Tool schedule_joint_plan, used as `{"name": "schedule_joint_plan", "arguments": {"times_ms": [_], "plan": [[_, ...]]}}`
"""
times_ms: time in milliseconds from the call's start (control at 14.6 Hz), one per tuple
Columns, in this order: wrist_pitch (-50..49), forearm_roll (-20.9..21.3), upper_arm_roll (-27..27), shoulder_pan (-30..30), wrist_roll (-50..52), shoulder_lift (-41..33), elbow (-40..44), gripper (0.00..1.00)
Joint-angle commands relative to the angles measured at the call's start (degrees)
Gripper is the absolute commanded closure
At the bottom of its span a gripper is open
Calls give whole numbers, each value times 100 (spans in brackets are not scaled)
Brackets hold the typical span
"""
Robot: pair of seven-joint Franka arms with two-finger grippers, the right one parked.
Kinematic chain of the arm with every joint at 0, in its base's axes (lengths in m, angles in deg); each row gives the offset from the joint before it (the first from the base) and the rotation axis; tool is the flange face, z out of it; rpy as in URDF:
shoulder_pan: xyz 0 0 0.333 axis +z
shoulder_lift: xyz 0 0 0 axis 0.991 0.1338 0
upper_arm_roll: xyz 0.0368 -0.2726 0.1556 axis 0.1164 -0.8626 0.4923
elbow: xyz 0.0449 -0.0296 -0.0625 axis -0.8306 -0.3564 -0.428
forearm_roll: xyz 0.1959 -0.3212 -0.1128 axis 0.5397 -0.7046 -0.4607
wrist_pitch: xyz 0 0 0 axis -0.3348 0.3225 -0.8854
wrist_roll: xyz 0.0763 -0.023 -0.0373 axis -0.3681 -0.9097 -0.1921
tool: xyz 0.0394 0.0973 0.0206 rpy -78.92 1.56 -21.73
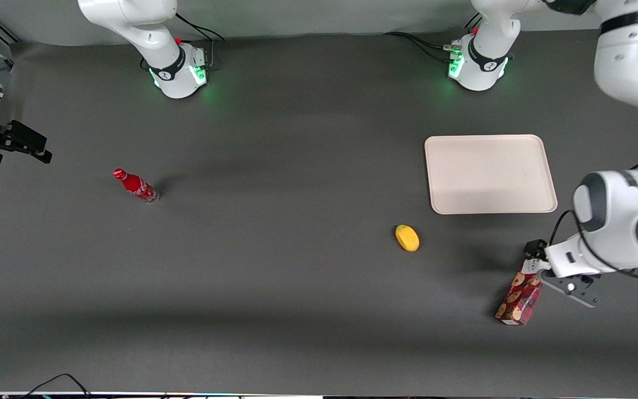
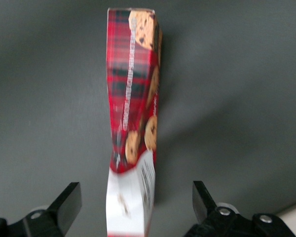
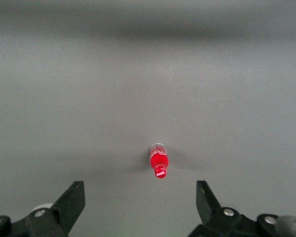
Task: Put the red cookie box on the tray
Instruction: 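Close the left gripper on the cookie box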
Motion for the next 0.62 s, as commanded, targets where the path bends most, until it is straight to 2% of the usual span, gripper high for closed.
{"name": "schedule_joint_plan", "arguments": {"times_ms": [0, 205, 274, 479, 548], "plan": [[838, 316, 9, -56, -37, 510, 102, 0], [1112, 334, 9, -100, -2, 722, 102, 0], [1113, 343, 9, -118, 24, 757, 102, 6], [1008, 501, 9, -109, 112, 696, 102, 87], [981, 501, 9, -100, 165, 652, 110, 100]]}}
